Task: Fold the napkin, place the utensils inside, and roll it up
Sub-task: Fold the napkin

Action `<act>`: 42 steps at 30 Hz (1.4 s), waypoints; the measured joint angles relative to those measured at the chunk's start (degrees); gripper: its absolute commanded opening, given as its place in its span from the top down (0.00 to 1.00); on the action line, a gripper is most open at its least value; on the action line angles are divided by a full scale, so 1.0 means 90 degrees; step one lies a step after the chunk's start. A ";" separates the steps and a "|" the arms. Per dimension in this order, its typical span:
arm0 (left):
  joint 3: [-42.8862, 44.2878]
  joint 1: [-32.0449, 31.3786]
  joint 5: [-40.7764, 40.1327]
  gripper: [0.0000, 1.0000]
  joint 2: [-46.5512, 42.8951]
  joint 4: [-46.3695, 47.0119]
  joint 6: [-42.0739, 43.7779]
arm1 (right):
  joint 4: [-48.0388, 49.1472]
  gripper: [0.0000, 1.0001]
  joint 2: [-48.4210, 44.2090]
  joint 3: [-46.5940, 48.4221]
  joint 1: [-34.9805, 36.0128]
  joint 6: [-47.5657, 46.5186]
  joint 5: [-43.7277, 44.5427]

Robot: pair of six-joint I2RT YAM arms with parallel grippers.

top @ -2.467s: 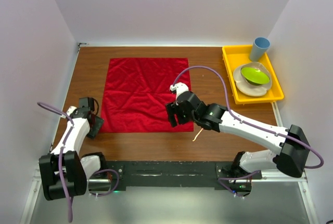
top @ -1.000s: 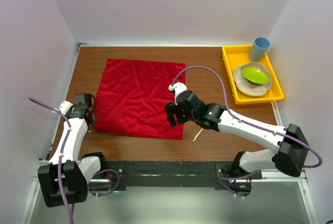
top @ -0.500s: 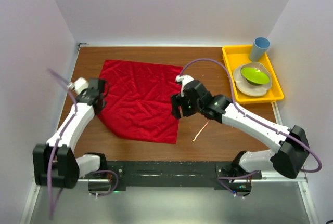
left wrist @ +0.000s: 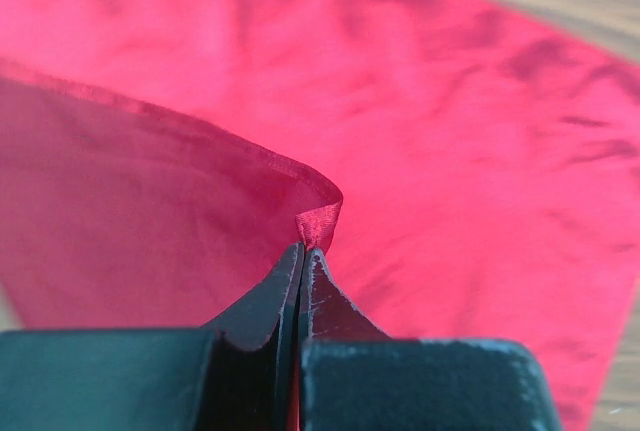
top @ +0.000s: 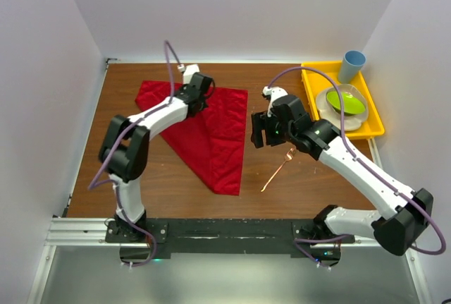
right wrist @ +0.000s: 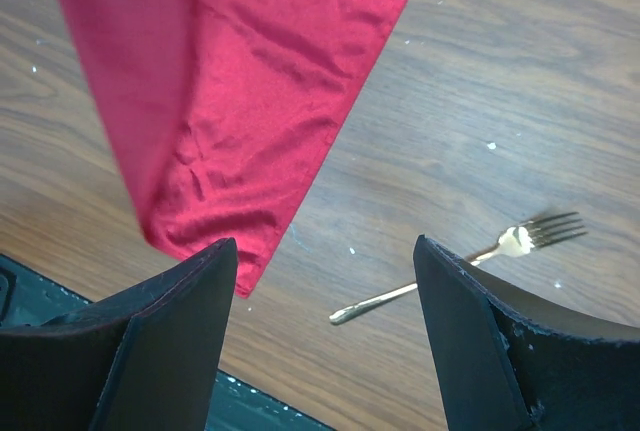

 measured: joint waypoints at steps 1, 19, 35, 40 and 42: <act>0.0214 -0.0070 0.0015 1.00 0.0189 0.0080 0.0087 | -0.0046 0.24 -0.0046 0.0034 -0.0015 0.0000 0.0027; 0.2205 -0.0724 0.0495 1.00 0.2079 0.1086 0.1615 | -0.0391 0.23 -0.0131 0.0270 -0.0192 -0.0015 0.0238; 0.2982 -0.0750 0.0835 1.00 0.2742 0.1205 0.2234 | -0.0372 0.23 -0.0041 0.0204 -0.0330 -0.0015 0.0214; 0.3198 -0.0753 0.0913 1.00 0.2953 0.1236 0.2344 | -0.0352 0.23 -0.0041 0.0204 -0.0345 -0.0015 0.0192; 0.3298 -0.0760 0.0940 1.00 0.3070 0.1239 0.2416 | -0.0342 0.23 -0.0041 0.0204 -0.0355 -0.0017 0.0189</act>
